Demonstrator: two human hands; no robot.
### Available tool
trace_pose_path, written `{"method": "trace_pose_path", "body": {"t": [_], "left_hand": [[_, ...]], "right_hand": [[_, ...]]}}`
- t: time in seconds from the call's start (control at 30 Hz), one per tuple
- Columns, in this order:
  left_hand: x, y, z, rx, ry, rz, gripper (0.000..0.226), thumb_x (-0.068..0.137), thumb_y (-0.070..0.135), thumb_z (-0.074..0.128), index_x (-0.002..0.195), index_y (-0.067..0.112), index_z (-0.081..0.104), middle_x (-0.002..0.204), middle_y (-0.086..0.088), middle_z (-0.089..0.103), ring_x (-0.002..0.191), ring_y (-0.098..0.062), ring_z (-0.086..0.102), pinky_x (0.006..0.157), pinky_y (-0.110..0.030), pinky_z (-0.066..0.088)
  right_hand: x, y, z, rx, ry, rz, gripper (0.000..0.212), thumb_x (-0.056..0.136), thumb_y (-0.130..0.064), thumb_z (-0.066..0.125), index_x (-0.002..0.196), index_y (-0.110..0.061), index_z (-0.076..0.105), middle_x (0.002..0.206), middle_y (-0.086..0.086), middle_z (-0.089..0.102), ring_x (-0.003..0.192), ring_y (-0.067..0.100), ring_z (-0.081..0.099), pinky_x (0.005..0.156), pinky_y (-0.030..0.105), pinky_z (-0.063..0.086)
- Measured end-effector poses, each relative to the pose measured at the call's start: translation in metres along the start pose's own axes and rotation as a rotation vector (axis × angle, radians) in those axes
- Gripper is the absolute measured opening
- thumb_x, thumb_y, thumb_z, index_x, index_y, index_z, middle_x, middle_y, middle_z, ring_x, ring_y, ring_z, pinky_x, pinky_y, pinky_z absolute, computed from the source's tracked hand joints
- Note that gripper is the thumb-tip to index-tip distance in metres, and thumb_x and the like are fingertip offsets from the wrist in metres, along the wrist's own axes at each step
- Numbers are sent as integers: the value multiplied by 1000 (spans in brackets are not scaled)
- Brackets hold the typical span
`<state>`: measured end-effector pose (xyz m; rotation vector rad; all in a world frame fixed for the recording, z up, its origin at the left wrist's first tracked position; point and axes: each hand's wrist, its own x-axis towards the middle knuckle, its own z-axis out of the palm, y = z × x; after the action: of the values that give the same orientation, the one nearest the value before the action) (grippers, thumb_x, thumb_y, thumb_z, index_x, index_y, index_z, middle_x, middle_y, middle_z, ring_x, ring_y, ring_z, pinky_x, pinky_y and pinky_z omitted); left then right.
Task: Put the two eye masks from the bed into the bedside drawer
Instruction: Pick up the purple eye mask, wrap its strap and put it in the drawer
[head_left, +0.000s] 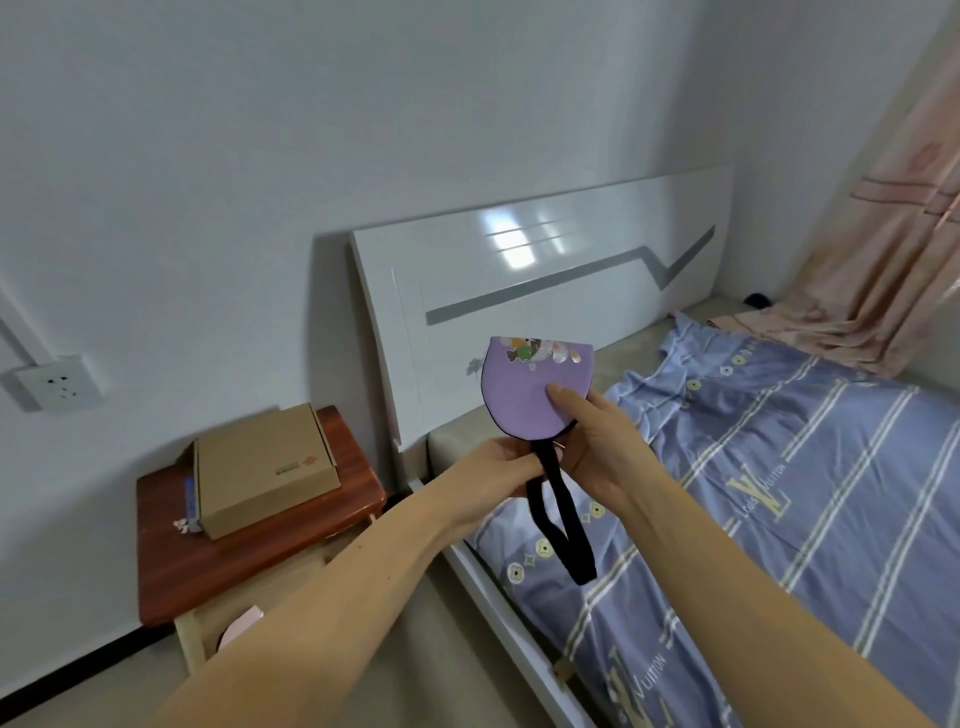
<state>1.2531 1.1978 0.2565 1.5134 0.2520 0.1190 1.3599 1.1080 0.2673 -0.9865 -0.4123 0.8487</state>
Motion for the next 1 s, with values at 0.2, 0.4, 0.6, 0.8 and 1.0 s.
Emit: {"method": "trace_pose_path", "body": {"t": [0.2,0.4,0.6,0.8,1.0], "left_hand": [[-4,-14,-3,-151,-4,-122,33,91,18,47,58,17,48,36,5,41,35,-11,33,43,-18,40],[-16,-28,-31,-801,-503,-347,39,90,32,43,65,11,65,39,1,60,25,-8,43,35,-16,45],[5,-47,-3,215,10,-433,22,94,11,38,91,7,59,75,-9,61,73,-30,60,67,-35,47],[18,10,-28,-1239,466,203,34,95,-4,36,128,-6,46,130,-21,56,101,-26,64,81,-26,56],[-14,-5,6,-76,-594,-191,24,92,21,52,105,8,68,95,-10,76,80,-17,73,70,-23,59]], "right_hand": [[3,-1,-11,77,109,-28,25,84,-13,62,109,-10,62,93,4,75,81,17,71,61,27,57],[4,-9,-31,106,241,-120,18,88,-12,57,105,-14,63,87,-2,75,75,13,71,57,25,57],[0,-2,-12,-276,215,-258,12,86,-17,61,95,-25,64,95,2,71,88,22,69,69,39,60],[-1,-5,-20,-90,276,-201,18,90,-8,54,105,-16,61,105,4,67,88,17,67,60,27,57],[-1,-14,-24,-280,330,-260,16,88,-12,57,98,-23,60,99,3,67,87,21,65,54,26,56]]}}
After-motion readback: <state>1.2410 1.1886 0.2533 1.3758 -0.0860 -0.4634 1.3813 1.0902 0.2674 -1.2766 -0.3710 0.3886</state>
